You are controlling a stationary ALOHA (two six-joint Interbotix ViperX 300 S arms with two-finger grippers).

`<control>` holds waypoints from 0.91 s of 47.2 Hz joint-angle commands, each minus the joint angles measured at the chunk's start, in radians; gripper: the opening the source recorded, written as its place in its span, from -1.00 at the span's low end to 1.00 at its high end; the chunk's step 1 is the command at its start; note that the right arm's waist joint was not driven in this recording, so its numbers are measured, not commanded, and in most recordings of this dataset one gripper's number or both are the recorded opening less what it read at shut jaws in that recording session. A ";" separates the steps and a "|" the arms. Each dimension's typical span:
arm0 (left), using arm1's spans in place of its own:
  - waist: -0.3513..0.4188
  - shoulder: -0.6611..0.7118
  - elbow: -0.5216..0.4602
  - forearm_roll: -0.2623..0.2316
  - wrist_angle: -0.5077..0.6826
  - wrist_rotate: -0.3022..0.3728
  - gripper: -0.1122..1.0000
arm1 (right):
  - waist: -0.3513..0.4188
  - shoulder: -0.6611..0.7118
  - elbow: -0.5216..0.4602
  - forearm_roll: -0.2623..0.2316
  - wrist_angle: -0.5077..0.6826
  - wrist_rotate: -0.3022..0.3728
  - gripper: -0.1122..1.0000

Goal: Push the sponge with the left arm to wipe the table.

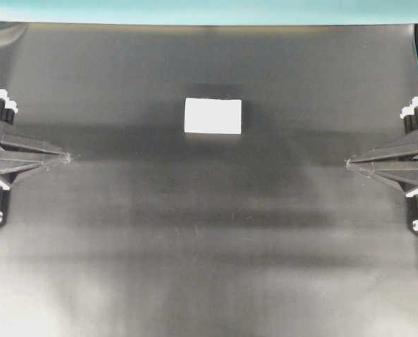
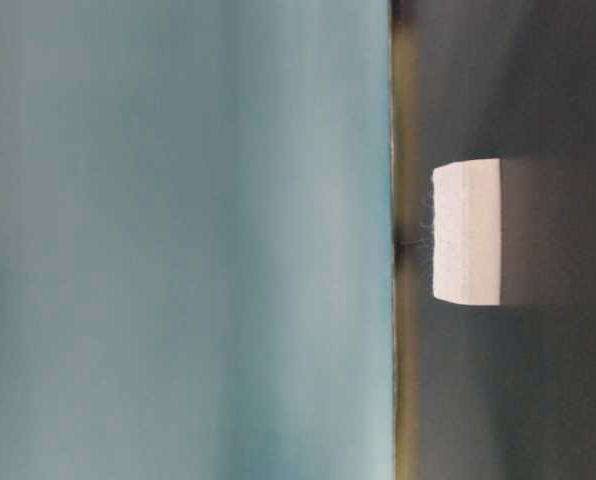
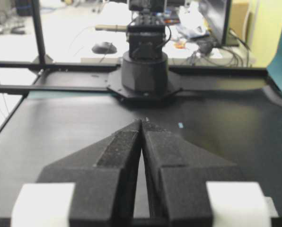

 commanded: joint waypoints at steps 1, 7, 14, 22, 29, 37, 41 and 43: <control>0.000 0.044 -0.006 0.040 -0.002 -0.025 -0.71 | 0.000 0.011 0.000 0.002 -0.003 -0.003 -0.74; 0.002 0.123 -0.028 0.040 -0.017 -0.064 -0.80 | 0.000 0.011 0.011 0.002 0.037 -0.003 -0.71; 0.012 0.233 -0.074 0.040 -0.028 -0.083 -0.80 | 0.000 0.009 0.012 0.000 0.117 -0.005 -0.79; 0.058 0.391 -0.141 0.040 -0.031 -0.094 -0.80 | 0.000 0.008 0.011 0.002 0.153 0.006 -0.79; 0.107 0.545 -0.221 0.040 -0.064 -0.132 -0.80 | 0.000 0.008 0.014 0.002 0.155 0.008 -0.79; 0.166 0.718 -0.305 0.040 -0.118 -0.155 -0.79 | 0.000 0.005 0.021 0.000 0.150 0.008 -0.79; 0.196 0.796 -0.360 0.040 -0.126 -0.209 -0.75 | 0.000 0.003 0.026 0.000 0.149 0.008 -0.79; 0.216 0.839 -0.396 0.040 -0.126 -0.256 -0.71 | 0.000 0.003 0.028 0.000 0.149 0.008 -0.79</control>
